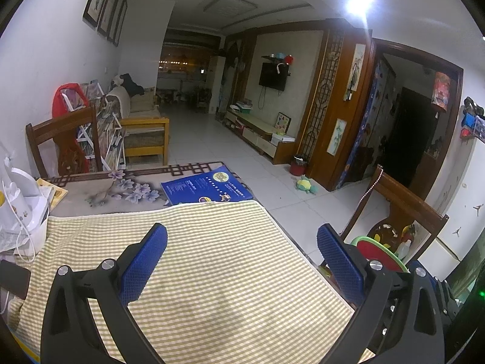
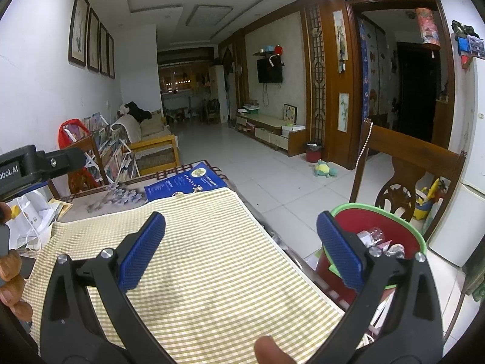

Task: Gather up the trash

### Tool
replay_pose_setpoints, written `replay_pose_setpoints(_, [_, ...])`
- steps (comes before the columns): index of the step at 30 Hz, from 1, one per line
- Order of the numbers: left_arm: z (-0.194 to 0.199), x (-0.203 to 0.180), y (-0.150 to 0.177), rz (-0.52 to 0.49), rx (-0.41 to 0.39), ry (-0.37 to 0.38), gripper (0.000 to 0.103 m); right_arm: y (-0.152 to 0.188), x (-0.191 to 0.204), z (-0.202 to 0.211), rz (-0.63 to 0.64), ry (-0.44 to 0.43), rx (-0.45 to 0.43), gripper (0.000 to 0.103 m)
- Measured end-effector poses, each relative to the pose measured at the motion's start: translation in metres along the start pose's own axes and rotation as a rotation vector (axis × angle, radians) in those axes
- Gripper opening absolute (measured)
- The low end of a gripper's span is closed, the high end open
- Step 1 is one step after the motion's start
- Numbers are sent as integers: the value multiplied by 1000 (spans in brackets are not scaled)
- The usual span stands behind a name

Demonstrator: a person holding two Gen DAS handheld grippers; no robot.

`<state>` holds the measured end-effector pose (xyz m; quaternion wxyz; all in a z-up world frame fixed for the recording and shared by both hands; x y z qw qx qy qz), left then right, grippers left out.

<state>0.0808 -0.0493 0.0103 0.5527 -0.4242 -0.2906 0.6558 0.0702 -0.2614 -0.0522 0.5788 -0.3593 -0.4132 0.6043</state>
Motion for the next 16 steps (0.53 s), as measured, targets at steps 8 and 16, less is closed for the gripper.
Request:
replay_pose_setpoints(8, [-13, 13, 8, 4, 23, -20, 95, 15, 0, -24, 21, -34, 81, 98])
replay_pose_setpoints(16, [-47, 49, 22, 32, 95, -125, 95, 72, 26, -112, 182, -136, 299, 98])
Point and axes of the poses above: each gripper's, at about its wrist camera, not at the fingertips, and z roughly against the way its jaws point, x to its left, y to its underside, the point moved 5 cm from there along -z, roughly the way its jaws point, and after that the axes turned 2 degrees about z, right-handed, at the moved point
